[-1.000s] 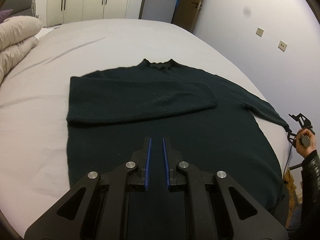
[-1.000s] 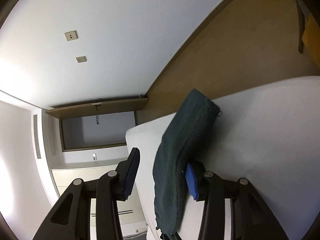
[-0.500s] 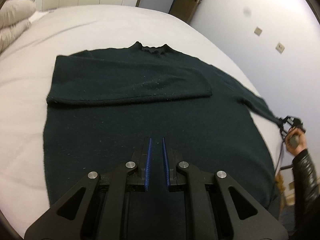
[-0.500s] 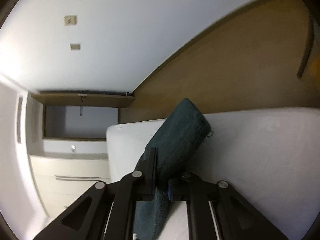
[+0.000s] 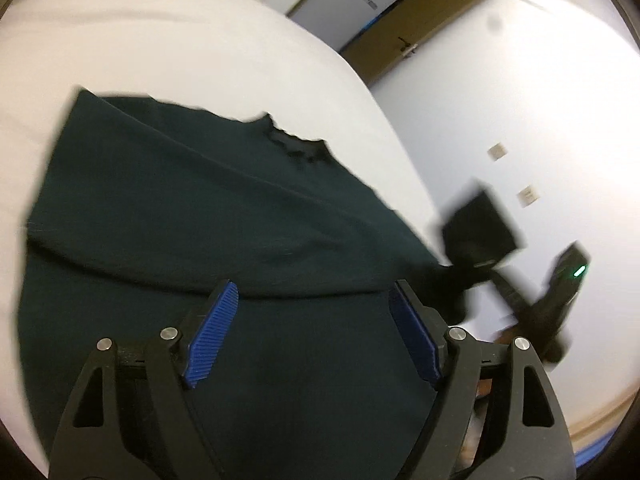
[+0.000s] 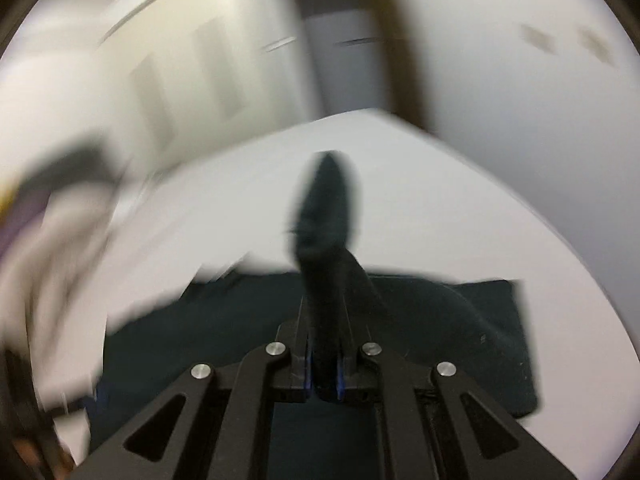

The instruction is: Fold small clothes

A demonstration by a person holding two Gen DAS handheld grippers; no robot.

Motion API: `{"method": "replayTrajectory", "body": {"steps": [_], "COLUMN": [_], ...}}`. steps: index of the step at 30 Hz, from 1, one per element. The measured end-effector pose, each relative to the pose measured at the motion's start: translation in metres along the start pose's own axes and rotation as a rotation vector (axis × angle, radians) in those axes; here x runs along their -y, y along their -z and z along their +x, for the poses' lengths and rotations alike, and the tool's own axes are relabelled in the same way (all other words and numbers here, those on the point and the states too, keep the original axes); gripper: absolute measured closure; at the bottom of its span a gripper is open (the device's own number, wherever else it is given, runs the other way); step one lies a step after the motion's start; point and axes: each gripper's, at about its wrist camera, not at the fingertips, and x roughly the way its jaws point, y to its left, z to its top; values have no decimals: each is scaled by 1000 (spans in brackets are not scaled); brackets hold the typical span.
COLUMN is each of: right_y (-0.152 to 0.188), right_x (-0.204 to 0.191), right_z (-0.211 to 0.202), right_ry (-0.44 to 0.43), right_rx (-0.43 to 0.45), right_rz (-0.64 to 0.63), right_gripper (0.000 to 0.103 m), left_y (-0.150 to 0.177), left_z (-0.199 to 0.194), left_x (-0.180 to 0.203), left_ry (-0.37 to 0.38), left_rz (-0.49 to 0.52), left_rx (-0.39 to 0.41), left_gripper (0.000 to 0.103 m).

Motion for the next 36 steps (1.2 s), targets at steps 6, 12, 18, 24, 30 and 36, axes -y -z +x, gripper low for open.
{"method": "replayTrajectory", "body": {"steps": [6, 12, 18, 24, 30, 36], "right_y": [37, 48, 59, 64, 95, 126], "right_x": [-71, -79, -88, -56, 47, 120], "right_z": [59, 61, 73, 49, -2, -2], "right_ry": [-19, 5, -49, -138, -244, -453], "right_rx": [-128, -138, -191, -218, -197, -117], "right_rz": [-121, -176, -173, -35, 441, 997], "right_gripper": [94, 89, 72, 48, 36, 28], "left_y": [-24, -41, -48, -37, -33, -58], "left_z": [49, 87, 117, 130, 140, 96], "left_x": [-14, -11, -10, -5, 7, 52], "left_ry": [117, 244, 210, 138, 84, 28], "left_rz": [-156, -259, -272, -235, -164, 47], "left_rx": [-115, -163, -233, -251, -266, -119], "left_gripper": [26, 26, 20, 50, 96, 96]}}
